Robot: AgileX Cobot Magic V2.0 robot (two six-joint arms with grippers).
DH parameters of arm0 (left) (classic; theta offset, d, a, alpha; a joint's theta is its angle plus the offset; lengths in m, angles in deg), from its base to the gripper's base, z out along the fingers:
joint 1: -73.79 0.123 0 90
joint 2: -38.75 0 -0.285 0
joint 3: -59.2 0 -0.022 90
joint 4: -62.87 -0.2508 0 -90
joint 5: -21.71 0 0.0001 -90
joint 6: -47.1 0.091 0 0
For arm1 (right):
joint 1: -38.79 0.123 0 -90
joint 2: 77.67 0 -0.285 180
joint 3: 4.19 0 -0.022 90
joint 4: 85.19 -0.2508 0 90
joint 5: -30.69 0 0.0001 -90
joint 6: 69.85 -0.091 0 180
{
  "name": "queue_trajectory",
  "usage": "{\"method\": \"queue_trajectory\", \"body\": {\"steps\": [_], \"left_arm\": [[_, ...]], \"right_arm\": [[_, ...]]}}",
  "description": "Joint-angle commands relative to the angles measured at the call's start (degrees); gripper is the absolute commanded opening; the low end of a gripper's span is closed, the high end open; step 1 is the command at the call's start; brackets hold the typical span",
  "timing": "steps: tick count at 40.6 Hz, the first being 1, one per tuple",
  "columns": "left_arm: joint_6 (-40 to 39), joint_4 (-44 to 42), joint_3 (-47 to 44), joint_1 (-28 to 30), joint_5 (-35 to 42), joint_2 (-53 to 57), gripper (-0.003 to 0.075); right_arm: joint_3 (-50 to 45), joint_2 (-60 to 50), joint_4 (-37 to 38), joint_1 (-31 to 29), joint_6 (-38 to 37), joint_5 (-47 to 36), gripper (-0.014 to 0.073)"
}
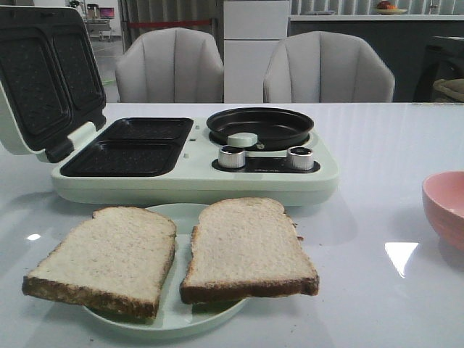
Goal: Make breakfast with bread and shrimp
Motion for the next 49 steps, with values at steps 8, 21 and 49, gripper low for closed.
{"method": "queue_trajectory", "body": {"steps": [8,21,49], "left_arm": [[-0.42,0.05,-1.74,0.02,5.0,1.01,0.01],[-0.42,0.05,-1.74,0.02,5.0,1.01,0.01],[-0.42,0.05,-1.74,0.02,5.29,1.01,0.0099]], "right_arm": [[1.03,-1.19,-0.07,0.14,0.31,-4.95,0.0045],[1.03,-1.19,-0.07,0.14,0.31,-4.95,0.0045],[1.03,-1.2,0.31,0.14,0.36,-7.88,0.0045]]}}
